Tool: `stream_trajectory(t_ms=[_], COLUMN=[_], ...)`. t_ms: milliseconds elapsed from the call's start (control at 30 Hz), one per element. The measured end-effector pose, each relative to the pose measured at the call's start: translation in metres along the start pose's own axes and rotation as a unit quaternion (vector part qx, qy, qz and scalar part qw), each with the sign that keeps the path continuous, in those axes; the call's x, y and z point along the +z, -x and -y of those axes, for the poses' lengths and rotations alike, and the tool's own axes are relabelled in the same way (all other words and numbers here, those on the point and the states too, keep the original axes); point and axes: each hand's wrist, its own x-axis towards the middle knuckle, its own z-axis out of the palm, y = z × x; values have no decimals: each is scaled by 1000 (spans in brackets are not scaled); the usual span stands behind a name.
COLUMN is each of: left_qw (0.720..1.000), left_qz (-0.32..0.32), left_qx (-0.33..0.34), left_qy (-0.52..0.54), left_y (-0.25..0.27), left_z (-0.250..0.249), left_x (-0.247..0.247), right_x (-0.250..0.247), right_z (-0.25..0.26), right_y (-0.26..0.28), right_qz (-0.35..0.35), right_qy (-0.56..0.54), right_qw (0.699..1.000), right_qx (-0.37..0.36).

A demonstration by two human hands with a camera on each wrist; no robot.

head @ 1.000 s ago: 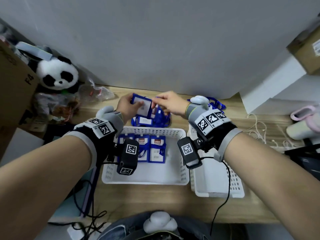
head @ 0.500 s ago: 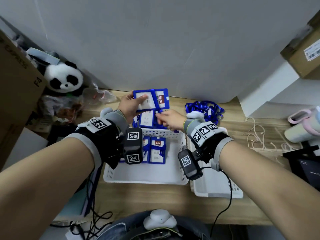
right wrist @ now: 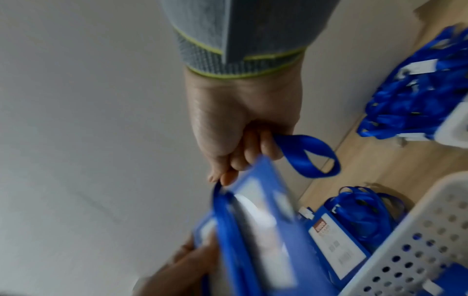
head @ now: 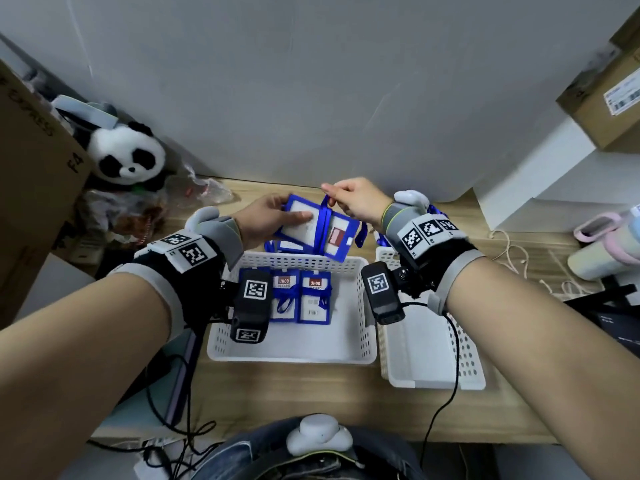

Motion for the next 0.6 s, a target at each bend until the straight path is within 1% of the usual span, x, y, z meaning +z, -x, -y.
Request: stream_trajectory(t_ms=[33,100,133,200,233,333,500,600], left_qw=[1000,999,996,984,979,974,959,957], left_qz=[4,-15,-27,-63,-91,-157,-223,-237], left_qx=[3,18,31,53,58,67,85,83], left_qy=[19,49,80,156,173,151,153,149], left_y=[0,1,0,-5,-8,-11,-19,-20], left_z=[-2,-2,-1,2,2,2,6,9], left_x=[1,1,1,0,0,5,15,16], right_x=[1,3,4,10,13,22,24,24], right_z=[-4,-12,-17,-27,-30,-34,-28,-28], right_y=[1,3,6,12,14,18,20,19], right_qz=[-2,5,10,19,30,52,68,48], right_qy=[-30,-100,-118,-106,-90,-88,-197,-304], right_qw=[1000,994,992,992,993,991,974,947], right_qx=[10,36,49,70,76,84,83,96])
